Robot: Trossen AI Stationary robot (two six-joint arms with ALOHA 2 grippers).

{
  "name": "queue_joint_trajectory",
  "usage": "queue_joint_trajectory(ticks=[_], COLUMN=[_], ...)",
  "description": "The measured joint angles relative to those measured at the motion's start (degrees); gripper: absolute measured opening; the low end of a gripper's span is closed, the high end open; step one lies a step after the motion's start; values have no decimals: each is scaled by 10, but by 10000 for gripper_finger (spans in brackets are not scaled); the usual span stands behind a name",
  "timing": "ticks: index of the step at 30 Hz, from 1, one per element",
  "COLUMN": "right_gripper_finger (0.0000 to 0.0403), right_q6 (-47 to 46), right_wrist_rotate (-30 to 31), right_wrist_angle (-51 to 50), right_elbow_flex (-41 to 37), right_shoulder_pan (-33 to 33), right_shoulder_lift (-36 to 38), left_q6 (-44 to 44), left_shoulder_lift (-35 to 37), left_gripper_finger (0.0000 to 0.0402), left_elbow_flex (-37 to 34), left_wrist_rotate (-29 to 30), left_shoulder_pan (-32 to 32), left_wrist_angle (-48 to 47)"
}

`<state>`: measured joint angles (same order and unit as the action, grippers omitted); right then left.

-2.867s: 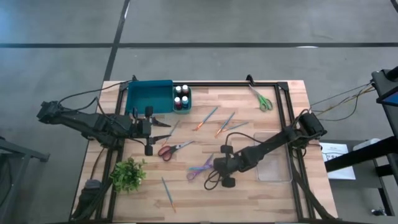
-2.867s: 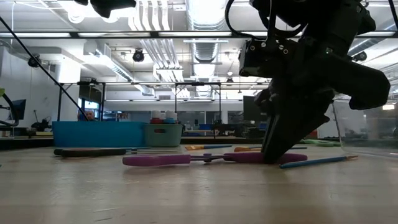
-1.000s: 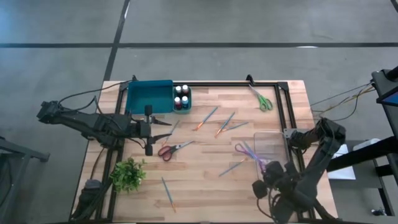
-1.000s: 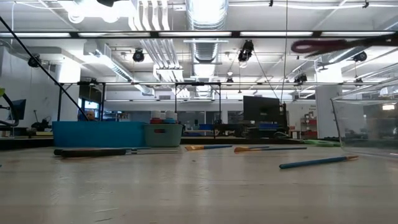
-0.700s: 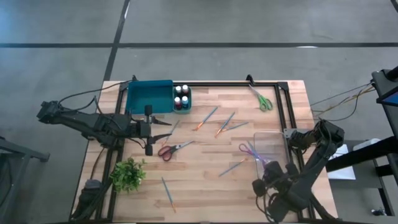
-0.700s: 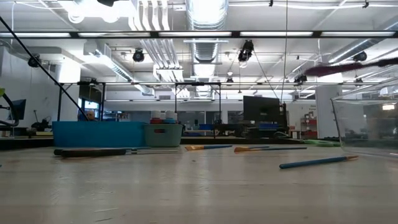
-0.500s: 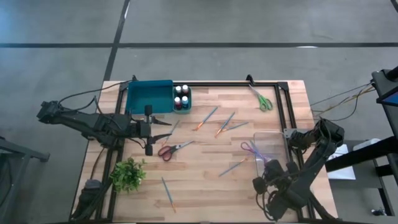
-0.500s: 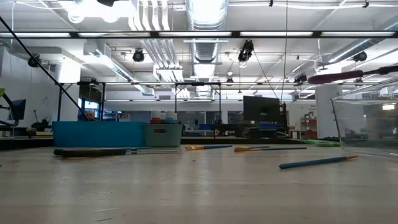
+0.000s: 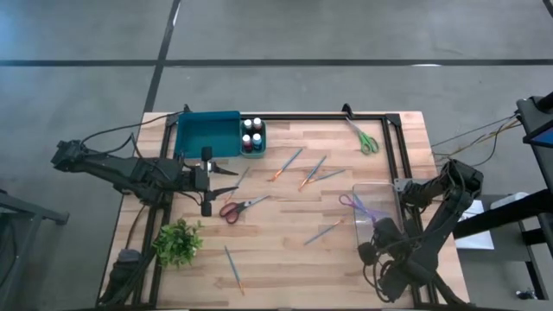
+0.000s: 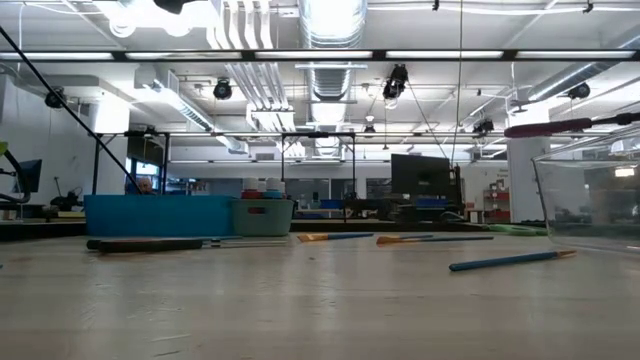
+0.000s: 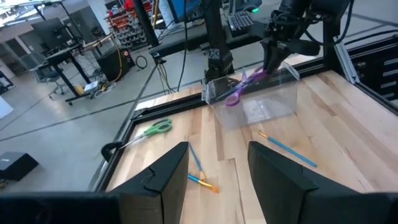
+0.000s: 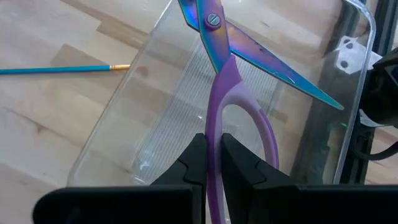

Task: Pick & Place Paint Supplies
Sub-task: Put the violet scissors into the transparent bin

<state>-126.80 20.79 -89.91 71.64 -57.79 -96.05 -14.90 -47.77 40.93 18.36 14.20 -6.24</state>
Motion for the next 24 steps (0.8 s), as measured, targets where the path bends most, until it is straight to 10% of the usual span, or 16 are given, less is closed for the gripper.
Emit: queue_joint_trajectory(ticks=[24], right_gripper_finger=[18], right_q6=[-2], right_wrist_rotate=[-42], right_wrist_angle=[-1], right_elbow_flex=[-75], right_shoulder_pan=[-46], right_shoulder_lift=[97], left_q6=[33], left_shoulder_lift=[0], left_gripper_finger=[173], left_elbow_flex=[0], left_wrist_rotate=[-4], left_shoulder_pan=[0], left_wrist_angle=[-13])
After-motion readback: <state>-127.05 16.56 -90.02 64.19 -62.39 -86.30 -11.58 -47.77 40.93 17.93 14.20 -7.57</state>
